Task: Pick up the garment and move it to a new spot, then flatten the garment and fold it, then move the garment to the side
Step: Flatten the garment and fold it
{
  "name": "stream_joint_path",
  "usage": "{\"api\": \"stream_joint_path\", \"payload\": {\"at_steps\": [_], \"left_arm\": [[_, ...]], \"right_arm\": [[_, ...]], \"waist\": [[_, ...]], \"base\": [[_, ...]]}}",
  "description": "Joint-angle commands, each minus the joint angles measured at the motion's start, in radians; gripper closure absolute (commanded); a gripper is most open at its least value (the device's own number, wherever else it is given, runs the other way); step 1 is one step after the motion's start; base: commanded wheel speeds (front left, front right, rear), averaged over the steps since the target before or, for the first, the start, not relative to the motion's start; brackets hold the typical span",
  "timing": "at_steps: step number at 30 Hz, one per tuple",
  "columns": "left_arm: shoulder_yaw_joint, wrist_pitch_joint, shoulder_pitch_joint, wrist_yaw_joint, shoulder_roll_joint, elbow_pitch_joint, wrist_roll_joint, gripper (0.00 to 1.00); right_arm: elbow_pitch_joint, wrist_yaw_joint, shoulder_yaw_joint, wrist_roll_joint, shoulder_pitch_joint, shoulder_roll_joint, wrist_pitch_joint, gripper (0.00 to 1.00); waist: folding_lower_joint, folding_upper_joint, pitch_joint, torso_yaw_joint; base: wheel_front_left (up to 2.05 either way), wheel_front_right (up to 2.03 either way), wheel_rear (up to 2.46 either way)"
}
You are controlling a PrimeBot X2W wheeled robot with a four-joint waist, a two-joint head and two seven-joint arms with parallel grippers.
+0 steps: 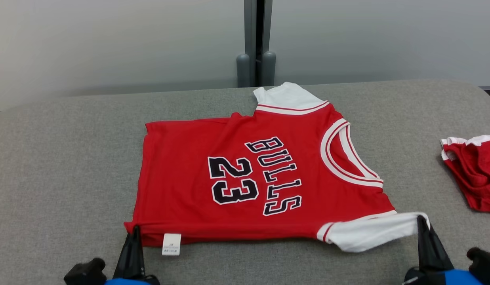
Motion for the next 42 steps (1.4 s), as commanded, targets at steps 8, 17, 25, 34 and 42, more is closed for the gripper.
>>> {"api": "stream_joint_path", "payload": {"at_steps": [8, 17, 25, 34, 42], "left_arm": [[-0.028, -0.002, -0.186, 0.001, 0.0, 0.038, 0.063, 1.0], [-0.039, -0.002, -0.373, -0.005, 0.0, 0.136, 0.134, 1.0], [-0.002, -0.002, -0.414, 0.04, 0.0, 0.131, 0.164, 0.0], [-0.007, -0.002, -0.248, 0.071, 0.0, 0.094, 0.149, 0.0], [-0.035, -0.002, -0.087, 0.092, 0.0, 0.095, 0.134, 0.0]], "right_arm": [[0.088, 0.0, -0.003, -0.046, -0.302, -0.016, -0.004, 1.0], [0.26, 0.0, 0.004, -0.14, -0.569, -0.04, -0.004, 1.0], [0.281, 0.0, -0.061, -0.226, -0.607, -0.028, -0.003, 0.0], [0.207, 0.0, -0.05, -0.289, -0.408, -0.008, -0.003, 0.0], [0.201, 0.0, -0.025, -0.28, -0.22, -0.003, -0.003, 0.0]], "waist": [[0.0, 0.0, 0.071, 0.006], [0.0, 0.0, 0.147, 0.017], [0.0, 0.0, 0.172, 0.024], [0.0, 0.0, 0.112, 0.023], [0.0, 0.0, 0.017, 0.013]], "base": [[0.0, 0.0, 0.0], [0.0, 0.0, 0.0], [0.0, 0.0, 0.0], [0.0, 0.0, 0.0], [0.0, 0.0, 0.0]]}}
